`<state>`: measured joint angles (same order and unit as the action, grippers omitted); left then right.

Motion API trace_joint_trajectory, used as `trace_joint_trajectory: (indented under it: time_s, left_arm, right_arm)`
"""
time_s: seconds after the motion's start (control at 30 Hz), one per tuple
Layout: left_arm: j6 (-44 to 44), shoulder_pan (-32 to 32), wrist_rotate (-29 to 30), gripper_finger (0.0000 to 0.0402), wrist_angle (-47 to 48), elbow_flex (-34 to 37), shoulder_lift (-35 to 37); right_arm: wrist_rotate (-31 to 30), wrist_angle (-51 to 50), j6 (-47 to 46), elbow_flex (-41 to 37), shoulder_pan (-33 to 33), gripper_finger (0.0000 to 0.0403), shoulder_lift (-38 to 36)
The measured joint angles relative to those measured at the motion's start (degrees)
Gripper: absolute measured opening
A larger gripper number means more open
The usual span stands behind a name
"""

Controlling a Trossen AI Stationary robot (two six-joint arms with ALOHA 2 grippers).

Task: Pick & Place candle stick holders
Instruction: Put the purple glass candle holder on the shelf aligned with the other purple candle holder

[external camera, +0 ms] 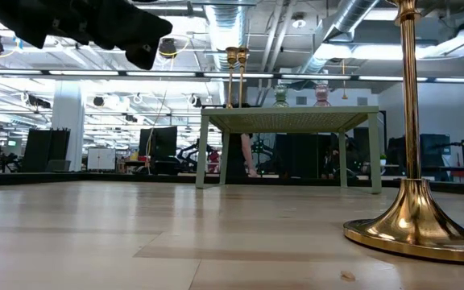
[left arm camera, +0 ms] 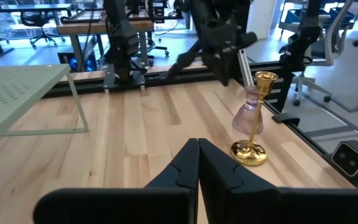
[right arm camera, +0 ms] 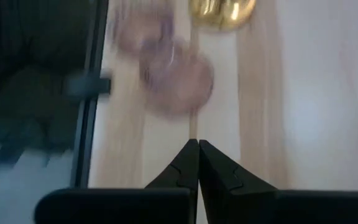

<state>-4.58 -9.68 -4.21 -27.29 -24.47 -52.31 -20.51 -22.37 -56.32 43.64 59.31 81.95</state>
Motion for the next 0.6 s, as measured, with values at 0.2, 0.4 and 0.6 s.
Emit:
trace_joint_trajectory:
  time_s: [0.2,0.4,0.6]
  left_arm:
    - [-0.1,0.0,0.2,0.0008,0.0,0.0,0.0]
    - [-0.1,0.0,0.2,0.0005,-0.1,0.0,0.0]
    - [-0.1,0.0,0.1,0.0007,-0.2,0.0,0.0]
  right_arm:
    - [-3.7,10.9,1.2,0.0,-2.1,0.0029,9.5]
    - [3.2,15.8,-0.7,0.0,-4.1,0.0121,14.8]
    - [9.8,16.2,2.6,1.4,-4.6,0.0219,13.2]
